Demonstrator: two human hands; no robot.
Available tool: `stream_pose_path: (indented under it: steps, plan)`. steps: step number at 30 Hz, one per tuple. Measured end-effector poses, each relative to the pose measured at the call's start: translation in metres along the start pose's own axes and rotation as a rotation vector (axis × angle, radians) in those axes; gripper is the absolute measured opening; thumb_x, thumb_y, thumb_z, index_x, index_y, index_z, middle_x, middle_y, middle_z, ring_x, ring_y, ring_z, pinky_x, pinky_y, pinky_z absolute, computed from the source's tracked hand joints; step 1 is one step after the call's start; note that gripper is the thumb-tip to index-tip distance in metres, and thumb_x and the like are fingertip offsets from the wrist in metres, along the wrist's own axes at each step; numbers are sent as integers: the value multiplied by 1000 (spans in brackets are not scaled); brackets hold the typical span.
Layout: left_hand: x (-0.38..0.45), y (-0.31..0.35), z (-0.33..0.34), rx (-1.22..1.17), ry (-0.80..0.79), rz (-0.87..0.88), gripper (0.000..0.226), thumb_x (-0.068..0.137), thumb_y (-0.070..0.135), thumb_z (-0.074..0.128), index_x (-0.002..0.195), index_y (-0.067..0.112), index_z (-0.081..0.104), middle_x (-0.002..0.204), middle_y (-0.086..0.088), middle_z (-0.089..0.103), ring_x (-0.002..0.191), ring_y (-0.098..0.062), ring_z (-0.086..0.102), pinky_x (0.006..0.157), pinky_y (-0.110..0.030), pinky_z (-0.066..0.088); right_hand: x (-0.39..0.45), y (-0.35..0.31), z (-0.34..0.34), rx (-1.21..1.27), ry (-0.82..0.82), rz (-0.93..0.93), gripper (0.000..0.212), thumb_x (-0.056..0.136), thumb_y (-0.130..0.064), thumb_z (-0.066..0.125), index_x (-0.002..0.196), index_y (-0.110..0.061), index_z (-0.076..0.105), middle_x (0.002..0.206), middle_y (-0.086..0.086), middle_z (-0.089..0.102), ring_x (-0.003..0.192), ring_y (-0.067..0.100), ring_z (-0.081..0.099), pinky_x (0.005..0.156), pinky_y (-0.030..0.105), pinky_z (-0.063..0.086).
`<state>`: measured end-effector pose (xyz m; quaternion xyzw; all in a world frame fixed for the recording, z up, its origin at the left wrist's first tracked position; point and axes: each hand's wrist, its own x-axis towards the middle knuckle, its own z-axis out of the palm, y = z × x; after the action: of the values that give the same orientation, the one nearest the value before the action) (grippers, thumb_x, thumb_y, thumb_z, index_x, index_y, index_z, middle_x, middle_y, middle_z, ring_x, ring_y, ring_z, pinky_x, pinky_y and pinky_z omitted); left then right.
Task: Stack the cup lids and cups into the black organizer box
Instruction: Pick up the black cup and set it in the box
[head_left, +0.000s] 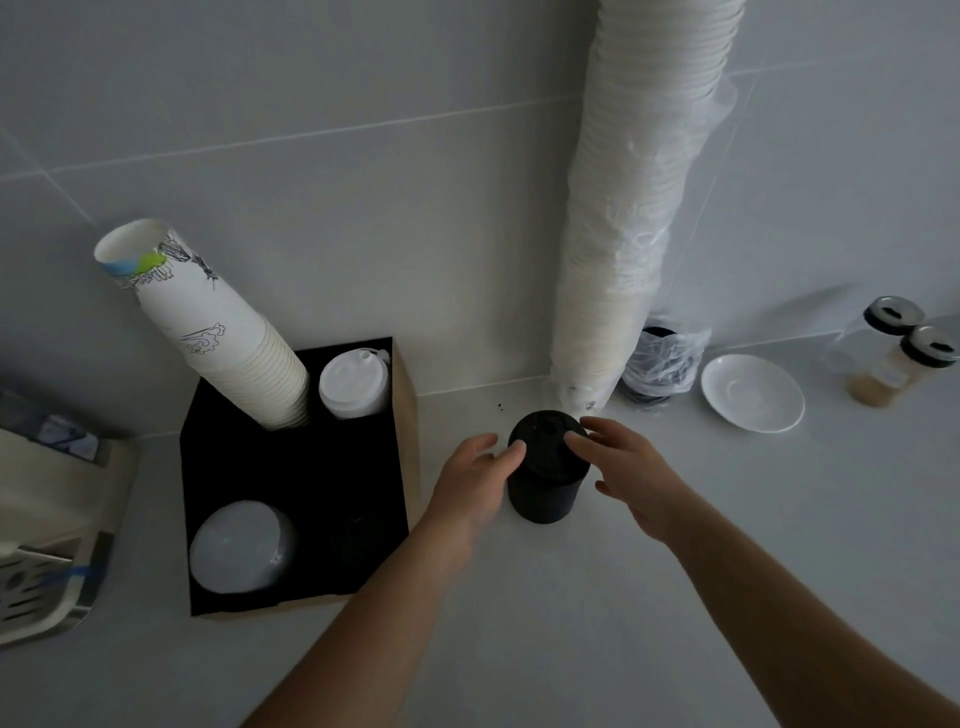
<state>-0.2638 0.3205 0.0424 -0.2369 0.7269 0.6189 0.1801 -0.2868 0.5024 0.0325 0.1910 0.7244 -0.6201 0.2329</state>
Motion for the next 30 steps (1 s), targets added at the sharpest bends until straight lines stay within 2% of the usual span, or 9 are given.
stream_pose_path:
  steps: [3, 7, 9, 12, 14, 17, 19, 24, 30]
  plan:
    - [13, 3, 9, 9, -32, -29, 67, 69, 54, 66, 129, 27, 53, 128, -2, 59, 116, -22, 57, 103, -44, 46, 12, -1, 6, -39, -16, 22, 55, 87, -37, 68, 138, -24, 52, 140, 2, 55, 122, 24, 52, 104, 44, 44]
    - [26, -4, 13, 0, -67, -51, 34, 74, 46, 66, 106, 38, 59, 123, -5, 64, 109, -21, 63, 97, -41, 49, 24, 1, 10, 16, -33, 53, 36, 89, -31, 67, 124, -25, 60, 108, -4, 64, 105, 21, 54, 89, 40, 47]
    - [26, -5, 11, -50, -92, -61, 31, 77, 44, 67, 106, 40, 58, 123, -6, 64, 109, -22, 63, 89, -34, 51, 25, 2, 11, 35, -30, 40, 33, 88, -31, 67, 120, -26, 61, 112, -1, 64, 105, 21, 56, 86, 40, 47]
    - [33, -6, 10, -120, -135, -95, 35, 90, 32, 61, 123, 24, 54, 114, -2, 64, 104, -19, 62, 74, -25, 48, 33, 9, 11, 60, -52, 77, 33, 86, -36, 69, 117, -29, 62, 119, -1, 65, 111, 24, 57, 90, 44, 46]
    - [35, -10, 9, -121, -186, -148, 37, 91, 36, 58, 125, 22, 51, 118, 0, 60, 112, -22, 58, 90, -32, 47, 35, 13, 9, 64, -71, 106, 41, 82, -41, 71, 121, -31, 61, 124, -1, 63, 118, 26, 55, 95, 50, 45]
    - [37, -19, 7, -95, -246, -251, 61, 88, 53, 53, 142, 28, 38, 149, -3, 41, 135, -32, 41, 111, -44, 36, 38, 17, 6, 79, -111, 158, 48, 80, -44, 71, 125, -33, 58, 131, -2, 57, 125, 28, 49, 102, 57, 41]
    - [39, -25, 7, -113, -258, -294, 74, 84, 60, 54, 146, 28, 32, 156, -4, 31, 138, -34, 37, 112, -45, 35, 39, 19, 6, 91, -129, 182, 49, 80, -46, 70, 126, -34, 57, 133, -3, 54, 128, 28, 47, 104, 58, 40]
    - [46, -32, 5, -206, -329, -350, 104, 62, 69, 68, 149, 29, 27, 158, -9, 25, 140, -35, 33, 113, -44, 33, 41, 25, 7, 105, -167, 212, 52, 82, -51, 65, 130, -36, 53, 132, -4, 50, 132, 28, 43, 106, 60, 38]
    - [49, -33, 10, -214, -391, -315, 105, 61, 68, 61, 149, 23, 26, 159, -5, 25, 147, -23, 21, 120, -45, 16, 47, 27, 0, 102, -207, 220, 54, 82, -51, 66, 132, -35, 53, 138, -4, 50, 131, 29, 45, 106, 60, 39]
